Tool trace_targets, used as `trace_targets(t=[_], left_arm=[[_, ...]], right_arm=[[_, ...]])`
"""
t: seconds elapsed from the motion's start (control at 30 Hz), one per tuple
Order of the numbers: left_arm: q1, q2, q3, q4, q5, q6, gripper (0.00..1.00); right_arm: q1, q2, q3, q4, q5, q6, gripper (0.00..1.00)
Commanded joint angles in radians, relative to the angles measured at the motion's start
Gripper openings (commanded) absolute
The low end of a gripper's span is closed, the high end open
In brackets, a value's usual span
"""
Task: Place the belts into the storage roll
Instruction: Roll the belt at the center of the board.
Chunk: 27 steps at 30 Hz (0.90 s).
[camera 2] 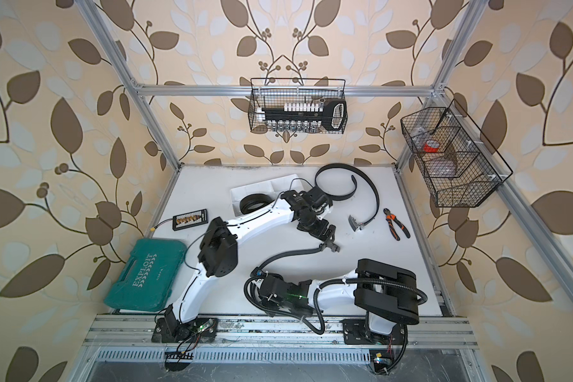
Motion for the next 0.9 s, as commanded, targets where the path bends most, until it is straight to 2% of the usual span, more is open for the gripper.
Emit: trace_targets(t=[0.0, 0.07, 0.2, 0.3, 0.4, 0.5, 0.63, 0.77, 0.87], left_arm=[[0.111, -0.4, -0.224, 0.207, -0.121, -0.161, 0.99], [0.191, -0.598, -0.419, 0.256, -0.18, -0.234, 0.99], [0.355, -0.989, -0.814, 0.268, -0.177, -0.319, 0.99], [0.401, -1.188, -1.025, 0.217, -0.131, -0.369, 0.99], [0.401, -1.324, -1.229, 0.242, -0.04, -0.45, 0.99], [0.401, -1.405, -1.416, 0.355, 0.08, -0.547, 0.99], [0.401, -1.443, -1.575, 0.471, 0.127, -0.667, 0.97], [0.4, -1.354, -1.703, 0.735, 0.258, -0.714, 0.78], [0.391, -1.274, -1.731, 0.854, 0.334, -0.715, 0.63]], right_arm=[[0.006, 0.013, -0.029, -0.001, 0.028, 0.009, 0.01], [0.005, 0.008, -0.035, 0.004, 0.028, 0.011, 0.01], [0.005, 0.005, -0.037, 0.006, 0.028, 0.011, 0.01], [0.003, -0.001, -0.042, 0.01, 0.03, 0.014, 0.01], [-0.002, -0.014, -0.05, 0.013, 0.033, 0.019, 0.01], [-0.011, -0.031, -0.066, 0.027, 0.036, 0.03, 0.01], [-0.024, -0.056, -0.09, 0.038, 0.045, 0.045, 0.01], [-0.045, -0.069, -0.108, 0.05, 0.036, 0.059, 0.01], [-0.062, -0.069, -0.114, 0.057, 0.021, 0.066, 0.01]])
